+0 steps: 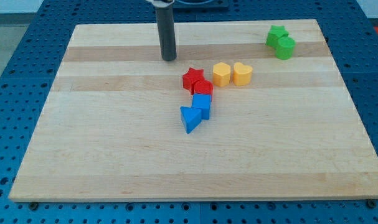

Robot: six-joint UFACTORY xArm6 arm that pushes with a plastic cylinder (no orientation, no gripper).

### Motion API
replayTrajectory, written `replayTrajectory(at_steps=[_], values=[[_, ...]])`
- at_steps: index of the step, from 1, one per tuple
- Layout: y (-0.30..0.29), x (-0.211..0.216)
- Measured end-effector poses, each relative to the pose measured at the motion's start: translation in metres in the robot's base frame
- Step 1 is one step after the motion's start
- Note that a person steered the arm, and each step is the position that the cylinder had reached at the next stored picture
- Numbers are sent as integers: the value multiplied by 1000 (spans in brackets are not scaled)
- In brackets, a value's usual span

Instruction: Place the yellow and red blocks diagonally to each other

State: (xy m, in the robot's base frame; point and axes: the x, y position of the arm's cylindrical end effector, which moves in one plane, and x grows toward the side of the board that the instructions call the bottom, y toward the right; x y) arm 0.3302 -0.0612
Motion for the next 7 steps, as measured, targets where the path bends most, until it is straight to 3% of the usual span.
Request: replayTrajectory(at_steps=[2,4,6,7], values=[[62,56],[123,74],[34,85],[55,68]])
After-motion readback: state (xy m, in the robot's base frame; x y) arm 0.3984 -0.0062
